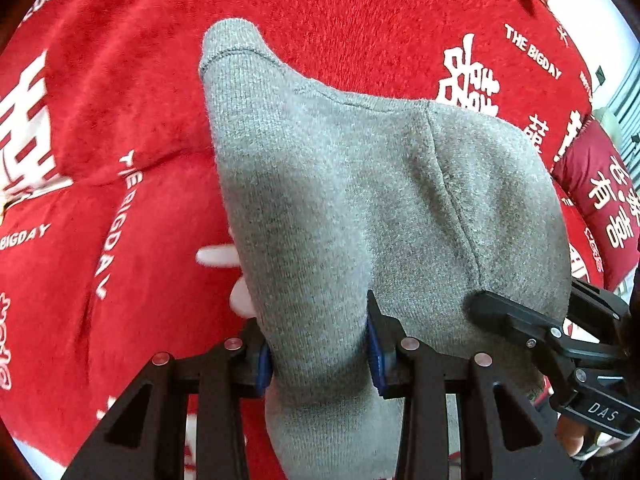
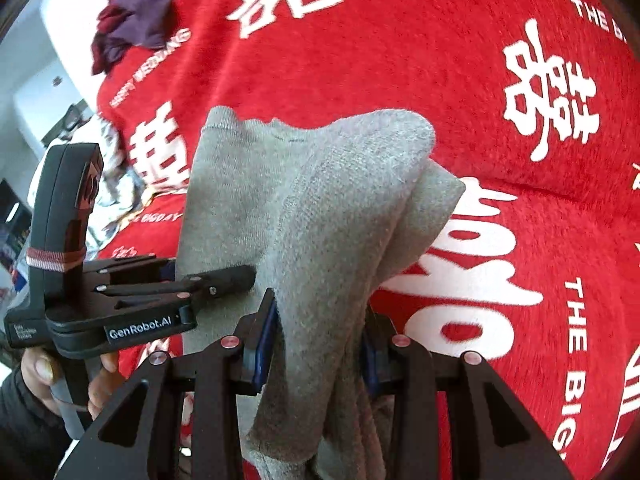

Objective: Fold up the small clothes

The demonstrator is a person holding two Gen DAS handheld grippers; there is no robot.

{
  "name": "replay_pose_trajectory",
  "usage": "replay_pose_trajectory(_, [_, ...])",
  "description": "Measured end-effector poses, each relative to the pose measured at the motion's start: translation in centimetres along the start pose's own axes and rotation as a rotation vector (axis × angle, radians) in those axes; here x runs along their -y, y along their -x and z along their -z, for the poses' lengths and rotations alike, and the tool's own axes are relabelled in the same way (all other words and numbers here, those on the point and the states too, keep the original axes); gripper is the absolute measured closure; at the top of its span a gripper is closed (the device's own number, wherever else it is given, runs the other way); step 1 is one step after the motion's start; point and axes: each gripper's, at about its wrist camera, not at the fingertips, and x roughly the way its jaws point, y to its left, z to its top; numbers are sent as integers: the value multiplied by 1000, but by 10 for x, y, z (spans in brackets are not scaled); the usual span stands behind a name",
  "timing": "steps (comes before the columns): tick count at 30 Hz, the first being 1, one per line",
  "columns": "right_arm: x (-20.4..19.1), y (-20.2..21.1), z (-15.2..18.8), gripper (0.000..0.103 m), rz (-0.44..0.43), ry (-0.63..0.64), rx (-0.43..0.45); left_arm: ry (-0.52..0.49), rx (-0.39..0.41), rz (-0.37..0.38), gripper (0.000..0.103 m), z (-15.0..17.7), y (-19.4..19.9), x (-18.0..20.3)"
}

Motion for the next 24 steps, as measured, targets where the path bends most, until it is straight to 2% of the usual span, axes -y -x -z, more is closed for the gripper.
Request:
replay_pose_trajectory(5, [-29,21,30,65,-41,16,-17,-19,-1,-15,64,37,31,-4])
replay_pose_trajectory(8, [-35,24,46,65,-68,2,-33,-10,-16,-14,64,55,34,-9])
replay_pose_trajectory(13, [-31,-1,72,65,-73,-35,-120,17,-95,-20,64,73,6,-21])
replay_pose_trajectory(17, [-18,-38,87,65,-19,-28,-192,17,-128,-77,64,86,-32,-29])
replay_pose_trajectory(19, [-9,-51,90,65,5,-42,-197,14,-112,-95,57,91,-39,-32])
replay_pose_trajectory(20, [-3,-55,89,64,3,-59,-201,13,-105,-100,47,93,-41,-33])
replay_pose_trajectory(21, [4,-60,88,63,2,-79,-209,11,-100,-113,33,94,-43,-35])
replay_pose_trajectory(22, [9,-64,88,61,7,-91,-222,18,-98,-134,25,95,-44,-39])
replay_pose_trajectory(23, [15,-68,88,55,17,-106,-240,29,-98,-145,14,95,-45,-42])
replay_pose_trajectory(24, [20,-70,89,48,28,-119,-249,47,-99,-133,14,95,-44,-47])
